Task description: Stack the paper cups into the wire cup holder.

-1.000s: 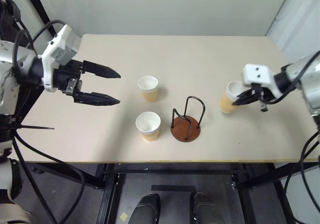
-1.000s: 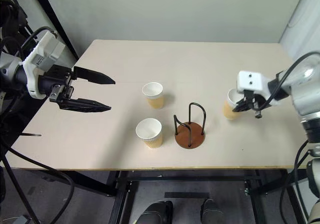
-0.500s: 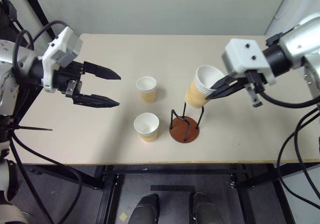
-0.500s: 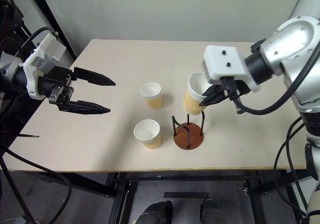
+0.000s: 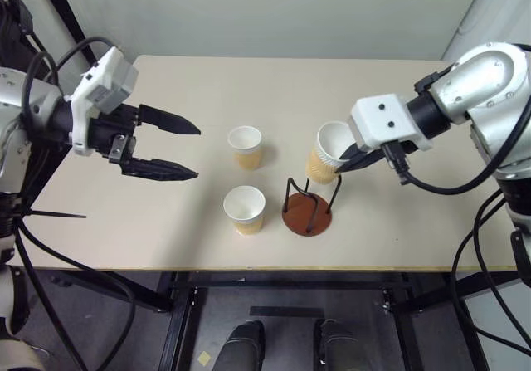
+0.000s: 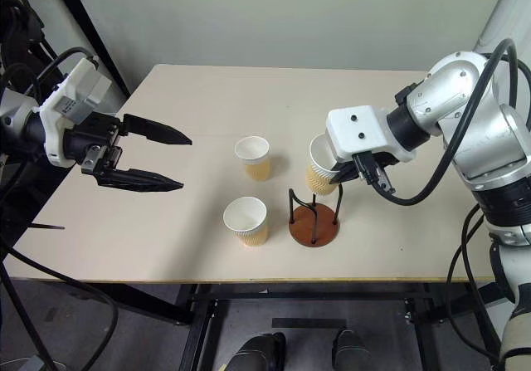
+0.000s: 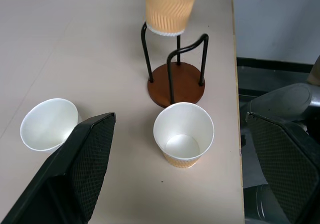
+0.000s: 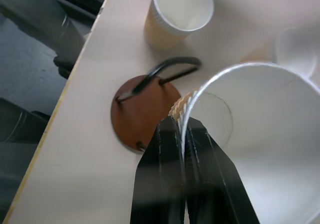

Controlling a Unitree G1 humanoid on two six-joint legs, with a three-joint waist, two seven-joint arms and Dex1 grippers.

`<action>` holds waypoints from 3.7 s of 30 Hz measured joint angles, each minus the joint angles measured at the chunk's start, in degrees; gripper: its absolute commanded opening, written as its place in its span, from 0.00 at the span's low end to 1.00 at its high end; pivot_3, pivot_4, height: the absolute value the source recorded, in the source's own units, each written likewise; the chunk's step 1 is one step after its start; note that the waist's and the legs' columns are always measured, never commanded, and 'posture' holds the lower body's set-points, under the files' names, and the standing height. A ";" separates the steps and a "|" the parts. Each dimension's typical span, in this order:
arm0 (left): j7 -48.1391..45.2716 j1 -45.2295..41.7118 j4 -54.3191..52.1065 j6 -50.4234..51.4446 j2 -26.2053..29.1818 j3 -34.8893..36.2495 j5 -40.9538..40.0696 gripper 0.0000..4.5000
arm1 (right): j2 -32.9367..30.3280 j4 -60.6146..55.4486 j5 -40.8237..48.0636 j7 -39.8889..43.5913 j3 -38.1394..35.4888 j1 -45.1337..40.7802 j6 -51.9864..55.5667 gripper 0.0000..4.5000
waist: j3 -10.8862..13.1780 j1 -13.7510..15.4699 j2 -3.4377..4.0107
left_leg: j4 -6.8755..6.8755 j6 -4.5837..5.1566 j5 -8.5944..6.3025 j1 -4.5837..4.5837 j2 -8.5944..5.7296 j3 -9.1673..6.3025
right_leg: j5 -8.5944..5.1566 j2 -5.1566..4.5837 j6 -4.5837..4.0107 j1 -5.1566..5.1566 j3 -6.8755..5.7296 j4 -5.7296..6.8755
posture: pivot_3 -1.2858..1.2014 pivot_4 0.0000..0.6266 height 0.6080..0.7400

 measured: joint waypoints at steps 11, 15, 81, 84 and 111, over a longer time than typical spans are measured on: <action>-0.02 0.00 -0.01 0.15 0.00 0.00 0.04 1.00 | 1.04 -1.37 -0.62 -0.10 1.69 1.71 -0.68 0.01 | 0.00 -0.01 0.00 | 0.00 -0.03 0.10 0.02 0.02 -0.06 | 0.06 0.01 -0.09 0.03 -0.08 0.02 | 0.52 0.24 1.00; -0.02 0.00 -0.12 0.24 0.00 0.01 0.04 1.00 | 3.02 -1.58 -1.20 -0.80 1.69 1.72 -0.22 0.21 | 0.00 -0.02 0.00 | 0.00 -0.03 0.10 0.02 0.02 -0.07 | 0.07 0.01 -0.11 0.03 -0.09 0.02 | 0.52 0.24 1.00; -0.07 3.06 -7.60 -33.17 -8.24 -22.53 28.50 0.96 | -1.76 -2.07 24.00 -10.37 -11.83 -5.29 36.09 1.00 | 0.00 0.53 -0.01 | 0.12 -0.07 0.13 -0.03 0.02 -0.18 | 0.03 0.00 -0.27 0.06 -0.18 0.10 | 0.52 0.24 1.00; -0.07 2.98 -7.56 -33.79 -8.49 -23.96 27.72 0.80 | -1.92 -2.18 24.21 -10.79 -11.83 -5.08 36.09 1.00 | -0.01 0.54 -0.01 | 0.17 -0.07 0.13 -0.03 0.01 -0.18 | 0.03 0.00 -0.27 0.08 -0.18 0.11 | 0.52 0.24 1.00; -0.21 -12.28 -1.64 -24.75 -4.25 -29.91 8.41 0.01 | -4.42 -1.75 24.06 -10.33 -11.55 -2.85 33.49 1.00 | 0.00 0.68 -0.01 | 0.36 -0.05 0.11 -0.11 -0.01 -0.22 | 0.02 0.00 -0.21 0.10 -0.21 0.17 | 0.52 0.24 1.00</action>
